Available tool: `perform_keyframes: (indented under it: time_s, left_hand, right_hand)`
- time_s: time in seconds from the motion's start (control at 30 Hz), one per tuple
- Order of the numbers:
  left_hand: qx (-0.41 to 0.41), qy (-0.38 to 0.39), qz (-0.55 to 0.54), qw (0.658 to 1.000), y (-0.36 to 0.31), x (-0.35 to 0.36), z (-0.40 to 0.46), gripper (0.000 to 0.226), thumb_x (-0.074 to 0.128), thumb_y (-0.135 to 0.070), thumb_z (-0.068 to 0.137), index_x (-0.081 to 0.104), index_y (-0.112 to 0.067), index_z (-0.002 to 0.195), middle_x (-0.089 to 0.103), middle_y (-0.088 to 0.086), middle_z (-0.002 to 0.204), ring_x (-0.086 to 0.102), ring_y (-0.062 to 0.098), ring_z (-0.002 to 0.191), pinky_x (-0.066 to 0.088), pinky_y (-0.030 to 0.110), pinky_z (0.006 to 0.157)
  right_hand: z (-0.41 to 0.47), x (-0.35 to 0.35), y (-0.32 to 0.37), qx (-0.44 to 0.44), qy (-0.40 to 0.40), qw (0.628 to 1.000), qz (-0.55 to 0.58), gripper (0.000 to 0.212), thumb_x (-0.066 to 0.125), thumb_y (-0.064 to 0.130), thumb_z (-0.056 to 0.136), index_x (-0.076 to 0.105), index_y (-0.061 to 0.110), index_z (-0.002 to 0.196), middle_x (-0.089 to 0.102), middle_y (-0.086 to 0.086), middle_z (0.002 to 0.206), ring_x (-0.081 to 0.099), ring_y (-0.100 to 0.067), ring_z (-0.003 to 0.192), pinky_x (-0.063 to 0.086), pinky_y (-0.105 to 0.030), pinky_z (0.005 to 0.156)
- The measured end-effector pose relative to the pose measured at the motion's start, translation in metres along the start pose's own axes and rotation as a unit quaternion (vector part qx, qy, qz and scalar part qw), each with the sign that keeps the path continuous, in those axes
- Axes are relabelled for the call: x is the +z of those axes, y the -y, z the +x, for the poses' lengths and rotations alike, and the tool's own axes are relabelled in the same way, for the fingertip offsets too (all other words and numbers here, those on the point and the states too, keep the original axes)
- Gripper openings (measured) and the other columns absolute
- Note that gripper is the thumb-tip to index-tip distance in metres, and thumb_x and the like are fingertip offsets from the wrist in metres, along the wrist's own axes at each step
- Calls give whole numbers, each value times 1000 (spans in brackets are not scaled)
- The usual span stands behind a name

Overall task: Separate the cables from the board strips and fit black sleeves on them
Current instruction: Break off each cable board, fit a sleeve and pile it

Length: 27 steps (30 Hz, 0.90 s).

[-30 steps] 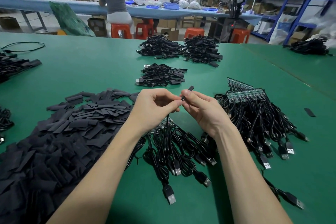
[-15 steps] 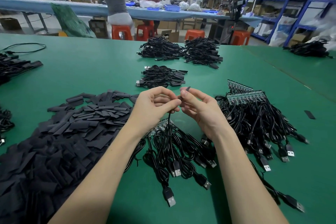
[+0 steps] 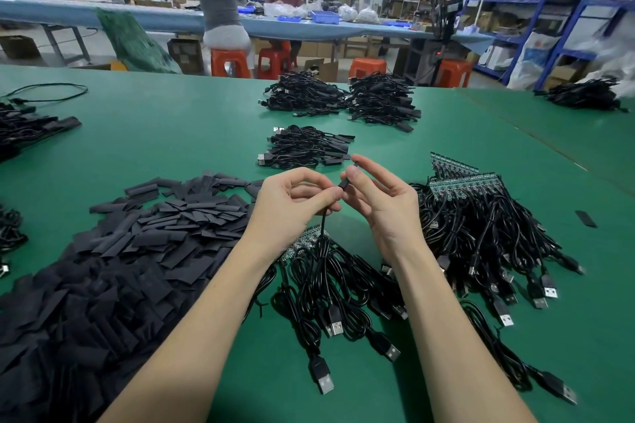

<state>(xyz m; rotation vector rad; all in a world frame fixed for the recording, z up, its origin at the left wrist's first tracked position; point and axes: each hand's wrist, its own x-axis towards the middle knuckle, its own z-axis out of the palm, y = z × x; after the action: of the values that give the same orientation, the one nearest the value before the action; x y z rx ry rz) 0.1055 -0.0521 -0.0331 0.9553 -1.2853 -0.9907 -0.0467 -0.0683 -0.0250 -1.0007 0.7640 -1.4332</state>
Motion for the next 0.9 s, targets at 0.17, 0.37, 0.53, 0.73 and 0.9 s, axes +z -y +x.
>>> perform_keyframes:
  time_s: [0.17,0.37,0.53,0.73,0.9]
  left_hand:
    - [10,-7,12,1000,0,0,-1,10,82,-7,81,73,-7,85,76,12,75,76,20,72,58,23,70]
    - [16,-1,5,1000,0,-3,1,9,82,-10,82,74,-15,84,77,10,79,76,23,78,58,23,74]
    - [-69,72,114,988,0,-8,5,30,81,-43,81,71,-26,104,76,-8,101,73,7,96,56,29,91]
    - [-142,142,153,968,-5,-13,-1,32,86,-38,77,69,-36,104,76,-15,98,73,2,92,49,30,90]
    - [-113,14,146,983,-8,-9,4,31,87,-35,75,67,-28,99,78,-12,94,73,4,89,51,31,89]
  right_hand:
    - [-1,1,-1,19,2,1000,23,19,83,16,71,84,20,89,74,-10,85,69,-18,74,59,-25,73]
    - [2,4,4,26,-20,999,15,12,81,6,81,82,15,88,75,-11,86,69,-18,71,59,-24,70]
    - [5,2,13,43,-82,990,104,15,76,3,85,75,7,99,75,-12,85,69,-15,68,59,-22,66]
    - [7,-6,22,23,-121,984,132,17,74,7,90,72,8,107,74,-6,80,68,-13,67,59,-21,69]
    - [12,-15,24,34,-135,988,74,39,71,27,96,57,14,130,74,-10,108,74,-21,82,61,-27,74]
